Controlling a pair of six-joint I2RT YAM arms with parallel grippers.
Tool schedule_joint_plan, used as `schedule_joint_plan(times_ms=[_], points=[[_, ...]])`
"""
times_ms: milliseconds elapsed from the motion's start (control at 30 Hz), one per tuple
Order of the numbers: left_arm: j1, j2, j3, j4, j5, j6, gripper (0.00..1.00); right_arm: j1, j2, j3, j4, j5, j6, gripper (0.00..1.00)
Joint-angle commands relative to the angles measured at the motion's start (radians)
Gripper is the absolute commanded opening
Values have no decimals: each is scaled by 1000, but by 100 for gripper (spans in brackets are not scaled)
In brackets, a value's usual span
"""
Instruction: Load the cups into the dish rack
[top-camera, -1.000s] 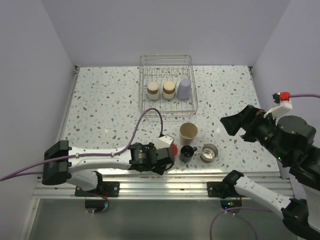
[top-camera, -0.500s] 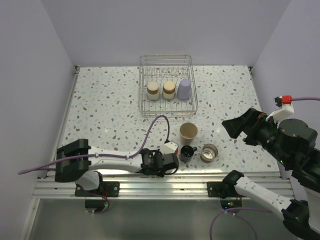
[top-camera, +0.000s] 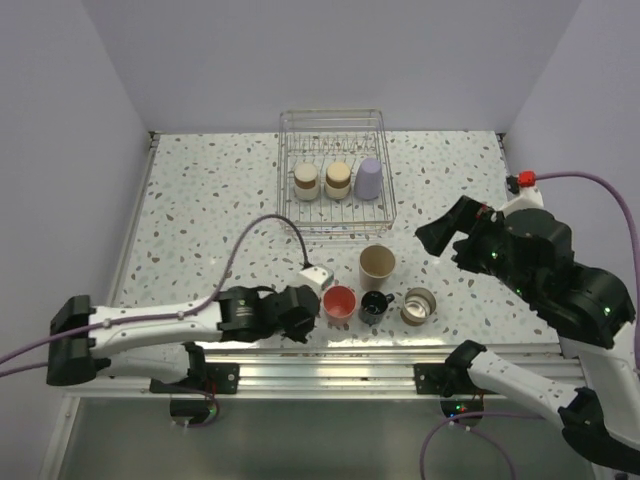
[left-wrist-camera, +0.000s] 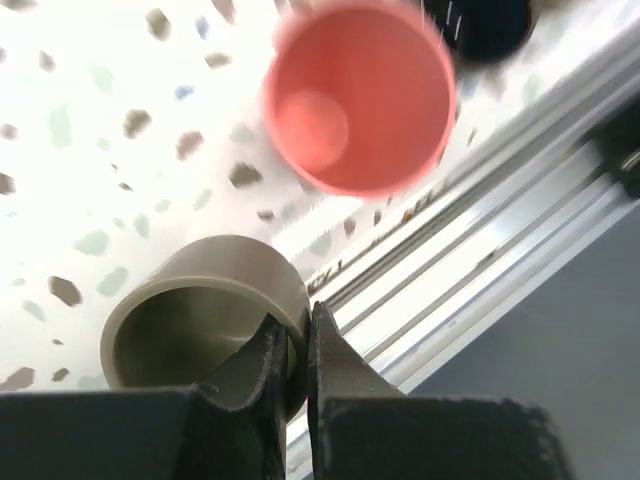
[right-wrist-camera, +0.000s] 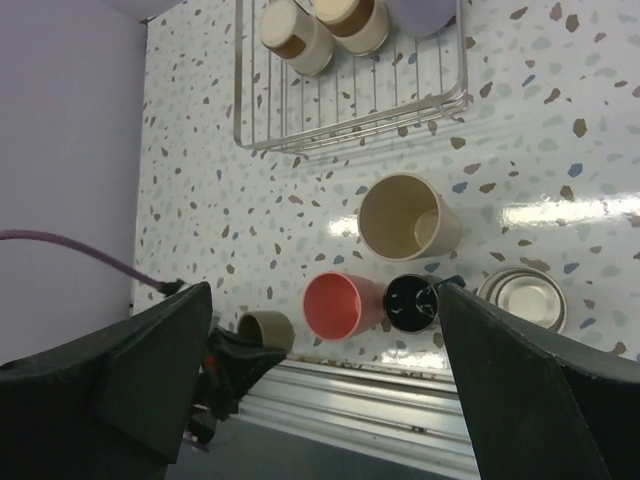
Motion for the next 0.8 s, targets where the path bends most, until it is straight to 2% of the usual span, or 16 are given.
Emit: schedule_joint_plan(times_ms=[0, 33, 67, 100, 133, 167, 267, 400, 467, 500, 533, 567, 600, 700, 733, 767], points=[[150, -194, 32, -32, 75, 90, 0, 2, 67, -34, 191, -49, 43, 98], [213, -261, 29, -11, 174, 152, 0, 3, 83, -46, 222, -61, 40, 99], [363, -282, 29, 29, 245, 188, 0, 5, 113, -49, 253, -90, 34, 99], [443, -288, 38, 41, 323, 223, 0, 3, 132, -49, 284, -107, 29, 99], [512, -267, 56, 49, 470, 275, 0, 3, 149, -42, 342, -121, 21, 99], [628, -245, 111, 54, 532, 294, 0, 3, 173, -34, 373, -141, -1, 99], [775, -147, 247, 92, 752, 332, 0, 5, 273, 15, 485, -207, -69, 99], [827, -26, 412, 237, 920, 297, 0, 5, 393, 49, 647, -311, -129, 99], [900, 3, 414, 369, 1057, 138, 0, 5, 437, 32, 759, -386, -129, 99], [924, 2, 396, 560, 1092, 65, 0, 3, 451, 32, 784, -391, -130, 98], [950, 2, 359, 666, 1146, -83, 0, 3, 472, 35, 822, -391, -132, 98], [993, 6, 339, 758, 1168, -164, 0, 0, 480, 35, 842, -382, -127, 99], [1008, 11, 317, 957, 1185, -242, 0, -6, 486, 32, 888, -380, -121, 99], [1054, 45, 216, 1340, 1180, -593, 0, -9, 524, 62, 939, -390, -112, 98], [1065, 52, 163, 1426, 1166, -652, 0, -9, 546, 72, 944, -396, -111, 99], [1080, 62, 133, 1591, 1151, -707, 0, -9, 558, 80, 951, -406, -109, 99]])
